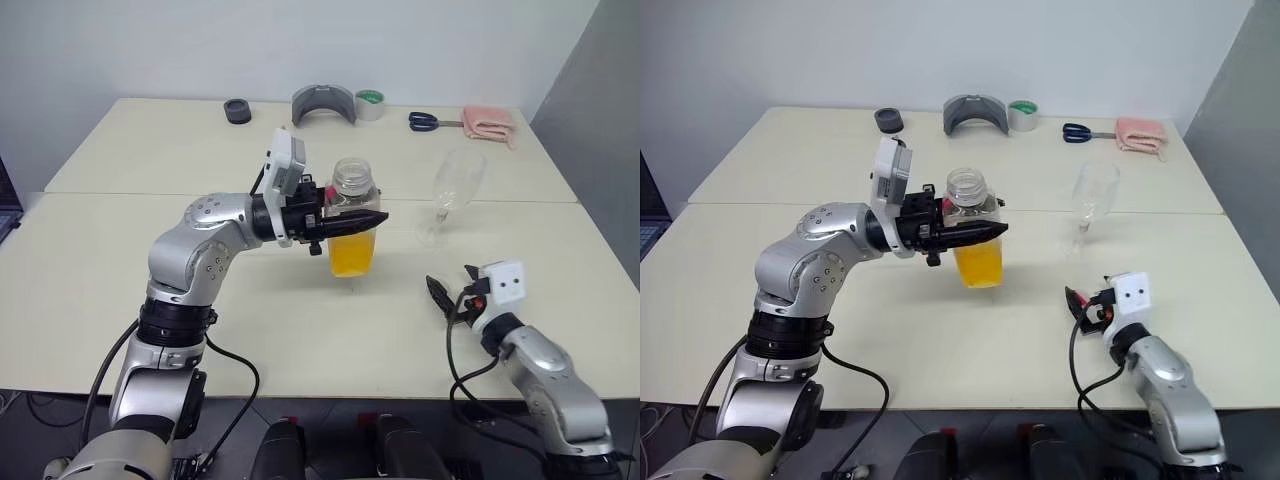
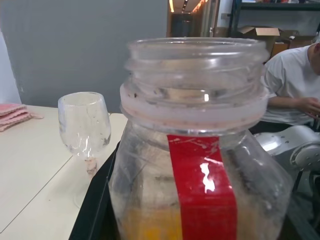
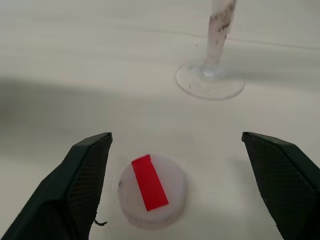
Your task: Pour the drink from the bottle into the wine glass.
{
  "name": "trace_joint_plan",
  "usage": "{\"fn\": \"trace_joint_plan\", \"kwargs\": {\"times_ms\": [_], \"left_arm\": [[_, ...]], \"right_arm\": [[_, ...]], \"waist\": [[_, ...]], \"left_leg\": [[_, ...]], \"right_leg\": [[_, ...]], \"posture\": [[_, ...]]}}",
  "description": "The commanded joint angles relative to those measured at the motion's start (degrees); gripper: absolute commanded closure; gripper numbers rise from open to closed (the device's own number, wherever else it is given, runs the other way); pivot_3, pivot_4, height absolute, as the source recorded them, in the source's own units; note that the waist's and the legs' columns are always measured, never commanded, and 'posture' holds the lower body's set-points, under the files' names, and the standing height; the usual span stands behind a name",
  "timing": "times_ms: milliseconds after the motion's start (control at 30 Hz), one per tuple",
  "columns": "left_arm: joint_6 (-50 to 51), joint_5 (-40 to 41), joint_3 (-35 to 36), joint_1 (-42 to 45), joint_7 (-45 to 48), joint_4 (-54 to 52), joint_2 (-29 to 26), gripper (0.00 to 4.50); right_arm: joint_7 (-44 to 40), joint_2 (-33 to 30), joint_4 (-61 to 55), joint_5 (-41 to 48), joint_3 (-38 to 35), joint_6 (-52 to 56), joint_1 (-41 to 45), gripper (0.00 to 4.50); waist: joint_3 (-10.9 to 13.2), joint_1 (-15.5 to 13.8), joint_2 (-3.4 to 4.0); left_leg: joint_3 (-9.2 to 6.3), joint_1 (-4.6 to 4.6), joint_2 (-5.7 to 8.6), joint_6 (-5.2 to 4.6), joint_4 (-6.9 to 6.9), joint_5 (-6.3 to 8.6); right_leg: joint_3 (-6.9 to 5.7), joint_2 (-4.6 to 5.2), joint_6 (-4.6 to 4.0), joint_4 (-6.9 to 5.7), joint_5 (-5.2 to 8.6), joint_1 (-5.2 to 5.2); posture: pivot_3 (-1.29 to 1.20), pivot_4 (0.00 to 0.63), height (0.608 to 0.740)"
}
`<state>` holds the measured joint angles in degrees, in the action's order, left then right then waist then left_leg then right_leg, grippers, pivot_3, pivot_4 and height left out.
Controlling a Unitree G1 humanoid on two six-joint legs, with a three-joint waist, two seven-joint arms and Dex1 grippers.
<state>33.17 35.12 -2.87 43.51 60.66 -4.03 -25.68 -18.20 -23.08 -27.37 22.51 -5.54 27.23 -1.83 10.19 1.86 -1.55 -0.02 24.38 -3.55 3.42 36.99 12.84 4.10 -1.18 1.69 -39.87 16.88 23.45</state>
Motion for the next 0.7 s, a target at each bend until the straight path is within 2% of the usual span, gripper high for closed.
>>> {"fn": "trace_joint_plan", "kwargs": {"times_ms": [33,133,267,400,500,600,700], "left_arm": [[-5.60,-4.36,3.30,3.16,-4.97,3.57,-0.35,2.68],[-10.98,-10.97,3.66,5.16,-10.56,11.07,-1.06,2.68],[-17.99,-19.16,5.05,7.21,-21.00,21.22,-1.43,2.68],[-23.24,-24.47,8.00,8.18,-33.14,30.19,-1.04,2.68],[-26.90,-26.04,10.23,7.14,-39.36,34.52,-0.42,2.68],[-32.20,-27.10,12.24,5.59,-44.07,38.90,0.23,2.68],[-36.73,-26.39,14.05,5.35,-44.75,43.20,0.56,2.68]], "right_arm": [[-11.30,-7.49,-11.08,12.83,-5.29,2.27,2.00,0.03],[-16.15,-14.17,-13.44,25.84,-8.83,8.20,8.58,0.03],[-14.75,-18.55,-11.28,34.71,-8.89,13.86,20.29,0.03],[-14.13,-17.35,-8.38,34.08,-4.02,15.44,27.77,0.03],[-14.89,-15.48,-5.81,31.15,-0.67,14.57,30.10,0.03],[-15.65,-13.26,-2.67,28.44,2.05,13.39,32.24,0.03],[-17.11,-11.99,-0.82,26.44,3.35,12.36,33.21,0.03]], "waist": [[0.00,-0.01,0.00],[0.03,0.10,-0.04],[0.02,0.18,-0.05],[0.03,-0.06,-0.07],[0.03,-0.21,-0.07],[0.03,-0.30,-0.07],[0.03,-0.36,-0.08]], "left_leg": [[0.01,-0.01,0.02,0.00,0.01,0.00],[-0.03,-0.25,0.01,-0.01,0.00,0.00],[0.00,-0.41,0.00,-0.02,-0.03,0.00],[-0.03,-0.28,-0.01,-0.02,-0.04,0.01],[-0.04,-0.03,0.00,-0.02,-0.01,0.01],[-0.04,0.11,0.07,-0.02,-0.01,0.01],[-0.04,0.13,0.10,-0.02,0.00,0.01]], "right_leg": [[0.01,0.01,0.00,-0.01,0.00,-0.02],[-0.01,-0.02,0.01,0.00,0.00,-0.23],[0.06,-0.06,0.00,-0.02,0.00,-0.30],[0.01,-0.05,-0.25,0.05,-0.14,-0.26],[-0.05,0.02,-0.27,0.19,-0.16,-0.17],[-0.13,0.16,-0.26,0.30,-0.17,-0.10],[-0.18,0.22,-0.27,0.33,-0.18,-0.10]], "posture": [[0.00,0.150,0.740],[0.00,0.150,0.740],[0.00,0.150,0.740],[0.00,0.150,0.740],[0.00,0.150,0.740],[0.00,0.150,0.740],[0.00,0.150,0.740]]}}
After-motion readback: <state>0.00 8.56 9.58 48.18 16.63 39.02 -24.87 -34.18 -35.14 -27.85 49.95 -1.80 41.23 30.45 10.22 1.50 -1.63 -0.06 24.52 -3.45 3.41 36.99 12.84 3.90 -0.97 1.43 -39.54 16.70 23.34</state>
